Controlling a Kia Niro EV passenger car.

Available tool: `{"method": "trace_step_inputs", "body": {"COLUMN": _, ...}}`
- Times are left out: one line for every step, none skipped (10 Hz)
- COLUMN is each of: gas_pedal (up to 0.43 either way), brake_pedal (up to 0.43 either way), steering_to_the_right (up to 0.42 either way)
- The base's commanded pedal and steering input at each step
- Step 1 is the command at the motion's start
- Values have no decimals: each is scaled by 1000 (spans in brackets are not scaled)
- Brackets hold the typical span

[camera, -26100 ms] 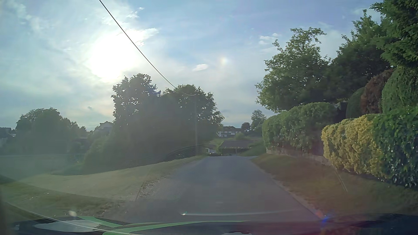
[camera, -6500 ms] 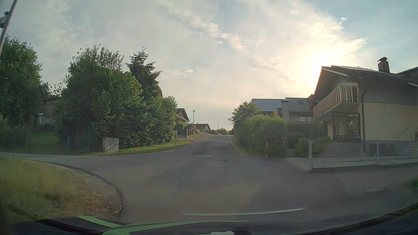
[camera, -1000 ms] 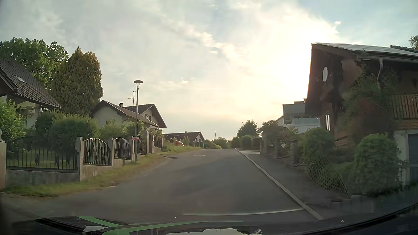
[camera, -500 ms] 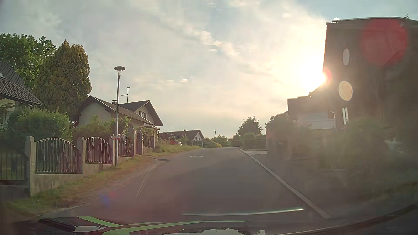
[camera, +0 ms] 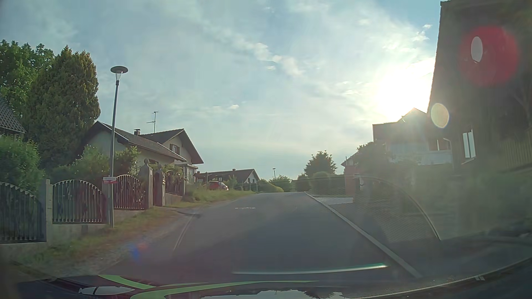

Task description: Follow the waypoints while adhering to traffic rules and regulations

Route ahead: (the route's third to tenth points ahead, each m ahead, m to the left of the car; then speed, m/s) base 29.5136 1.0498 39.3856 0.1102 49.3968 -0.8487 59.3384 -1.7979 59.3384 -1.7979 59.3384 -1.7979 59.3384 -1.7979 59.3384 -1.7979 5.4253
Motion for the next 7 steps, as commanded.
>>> {"method": "trace_step_inputs", "body": {"gas_pedal": 197, "brake_pedal": 0, "steering_to_the_right": 13}}
{"method": "trace_step_inputs", "body": {"gas_pedal": 209, "brake_pedal": 0, "steering_to_the_right": 15}}
{"method": "trace_step_inputs", "body": {"gas_pedal": 220, "brake_pedal": 0, "steering_to_the_right": 13}}
{"method": "trace_step_inputs", "body": {"gas_pedal": 220, "brake_pedal": 0, "steering_to_the_right": 12}}
{"method": "trace_step_inputs", "body": {"gas_pedal": 228, "brake_pedal": 0, "steering_to_the_right": 11}}
{"method": "trace_step_inputs", "body": {"gas_pedal": 240, "brake_pedal": 0, "steering_to_the_right": 9}}
{"method": "trace_step_inputs", "body": {"gas_pedal": 248, "brake_pedal": 0, "steering_to_the_right": 7}}
